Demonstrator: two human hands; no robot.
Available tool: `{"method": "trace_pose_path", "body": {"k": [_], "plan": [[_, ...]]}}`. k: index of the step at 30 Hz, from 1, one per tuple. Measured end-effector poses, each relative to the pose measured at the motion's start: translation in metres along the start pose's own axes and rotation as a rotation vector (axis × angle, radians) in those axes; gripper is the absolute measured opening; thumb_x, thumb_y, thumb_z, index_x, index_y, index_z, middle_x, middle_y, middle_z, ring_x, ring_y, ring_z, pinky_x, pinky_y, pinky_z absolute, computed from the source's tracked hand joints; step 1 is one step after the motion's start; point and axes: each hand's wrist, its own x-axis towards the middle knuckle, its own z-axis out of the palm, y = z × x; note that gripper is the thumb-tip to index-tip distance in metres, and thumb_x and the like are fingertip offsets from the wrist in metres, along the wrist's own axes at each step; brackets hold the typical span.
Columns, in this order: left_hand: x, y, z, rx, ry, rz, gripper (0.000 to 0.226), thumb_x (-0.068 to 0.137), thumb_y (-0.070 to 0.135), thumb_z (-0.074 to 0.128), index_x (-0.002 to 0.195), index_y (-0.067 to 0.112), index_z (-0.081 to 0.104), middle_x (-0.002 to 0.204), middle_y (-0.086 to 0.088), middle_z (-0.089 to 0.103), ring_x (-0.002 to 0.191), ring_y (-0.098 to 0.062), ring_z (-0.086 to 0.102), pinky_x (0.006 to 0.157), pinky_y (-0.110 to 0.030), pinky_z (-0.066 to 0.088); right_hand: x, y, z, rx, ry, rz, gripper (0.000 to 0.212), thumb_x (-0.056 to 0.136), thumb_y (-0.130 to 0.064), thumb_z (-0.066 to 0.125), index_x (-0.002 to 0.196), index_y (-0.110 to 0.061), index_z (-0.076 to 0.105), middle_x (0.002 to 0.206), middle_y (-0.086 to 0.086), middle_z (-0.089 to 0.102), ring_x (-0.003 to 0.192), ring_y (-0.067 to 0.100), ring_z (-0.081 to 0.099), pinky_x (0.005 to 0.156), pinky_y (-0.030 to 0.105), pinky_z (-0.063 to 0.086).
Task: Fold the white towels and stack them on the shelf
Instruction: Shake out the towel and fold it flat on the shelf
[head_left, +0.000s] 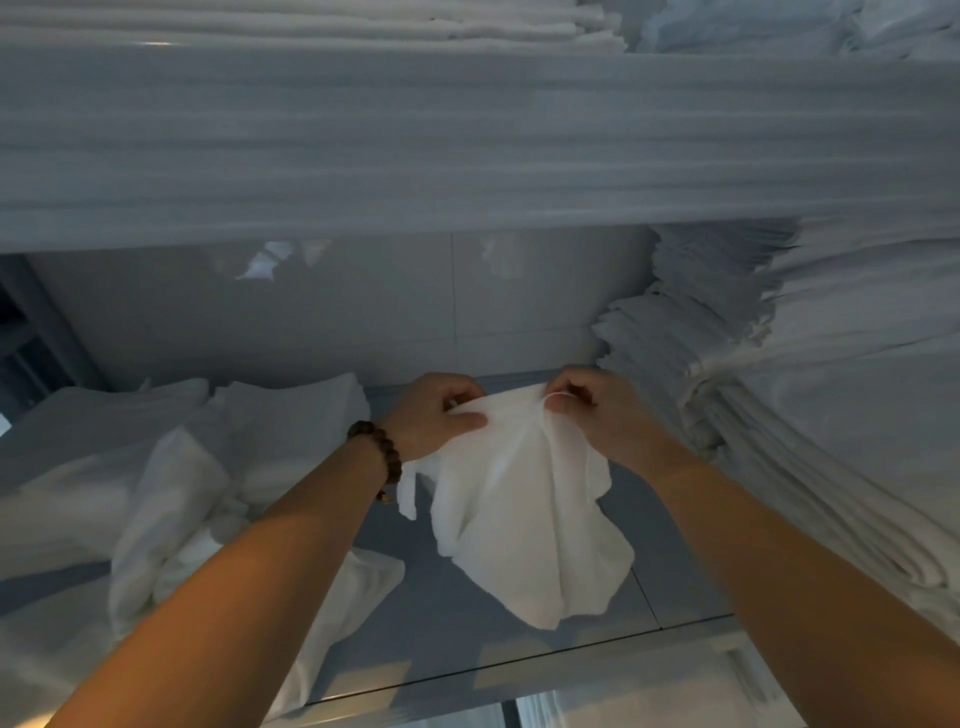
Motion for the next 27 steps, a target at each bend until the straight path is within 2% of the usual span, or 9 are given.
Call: {"method": "trace_pose_path", "body": {"k": [2,4,7,10,13,16,19,23,27], "plan": [[-0.006,-0.01,-0.009,0.044,0.031,-0.045,0.015,0.085,0.012,0.065,0.081,0.027,0.065,0.082,0.014,0.063,0.068,0.012,0.056,0.062,-0.004,0.04,0.0,0.013,-0.009,-0.04,0.064,0.051,0.018,0.085,-0.009,0.063,0.073,-0.022,0.062,0.064,-0.015,0.057,0.062,-0.013,0.053,0.059,0.003,0.036],[-0.011,-0.022,-0.017,0.056,0.053,-0.098,0.02,0.088,0.012,0.062,0.08,0.031,0.064,0.082,0.021,0.062,0.069,0.012,0.056,0.06,-0.004,0.038,0.001,0.026,-0.014,-0.12,0.099,0.112,0.016,0.086,-0.016,0.063,0.073,-0.026,0.062,0.066,-0.01,0.06,0.063,-0.004,0.054,0.061,0.008,0.038],[-0.02,-0.041,-0.023,0.066,0.059,-0.163,0.016,0.089,0.013,0.061,0.086,0.029,0.065,0.082,0.022,0.062,0.073,0.01,0.056,0.061,-0.006,0.039,0.002,0.04,-0.016,-0.118,0.165,0.223,0.006,0.085,-0.013,0.063,0.08,-0.012,0.067,0.076,0.008,0.064,0.071,0.015,0.055,0.065,0.022,0.04],[-0.027,-0.056,-0.021,0.015,0.077,-0.243,0.014,0.089,0.017,0.062,0.075,0.022,0.064,0.071,0.012,0.062,0.067,-0.002,0.06,0.058,-0.01,0.045,-0.001,0.046,-0.016,-0.096,0.227,0.309,0.006,0.086,-0.009,0.062,0.083,-0.004,0.065,0.076,0.008,0.06,0.074,0.018,0.052,0.057,0.019,0.034],[-0.03,-0.057,-0.015,-0.236,0.145,-0.314,0.014,0.088,0.015,0.064,0.073,0.015,0.065,0.072,-0.001,0.066,0.071,-0.016,0.067,0.063,-0.029,0.058,-0.004,0.051,-0.016,-0.128,0.231,0.407,0.01,0.088,-0.011,0.061,0.09,-0.003,0.066,0.091,0.011,0.063,0.083,0.019,0.055,0.063,0.021,0.034],[-0.027,-0.049,-0.008,-0.353,0.242,-0.321,0.008,0.088,0.017,0.063,0.082,0.019,0.069,0.084,-0.005,0.071,0.077,-0.018,0.069,0.064,-0.031,0.059,-0.007,0.047,-0.022,-0.215,0.221,0.403,0.012,0.089,-0.011,0.059,0.091,-0.002,0.066,0.094,0.014,0.065,0.089,0.026,0.059,0.071,0.024,0.037],[-0.019,-0.036,0.002,-0.384,0.319,-0.337,0.006,0.089,0.015,0.062,0.088,0.013,0.068,0.083,-0.008,0.069,0.076,-0.019,0.068,0.058,-0.027,0.058,-0.006,0.033,-0.027,-0.266,0.163,0.429,0.012,0.09,-0.017,0.059,0.091,-0.007,0.065,0.085,0.006,0.062,0.08,0.019,0.056,0.07,0.022,0.04],[-0.011,-0.007,0.029,-0.349,0.292,-0.202,0.019,0.09,0.007,0.058,0.097,0.024,0.064,0.065,-0.004,0.054,0.057,-0.007,0.059,0.05,-0.022,0.053,-0.004,0.002,-0.014,0.223,0.19,0.521,0.005,0.086,-0.003,0.062,0.087,-0.007,0.059,0.065,0.004,0.053,0.054,0.012,0.048,0.039,0.01,0.038],[-0.011,0.017,0.057,-0.312,0.186,-0.088,0.037,0.089,-0.002,0.051,0.079,0.028,0.069,0.076,0.004,0.067,0.059,-0.002,0.06,0.056,-0.018,0.052,-0.006,-0.016,-0.003,0.663,0.009,0.625,0.018,0.092,0.006,0.048,0.092,-0.005,0.062,0.078,0.012,0.06,0.065,0.019,0.058,0.05,0.019,0.054]]}}
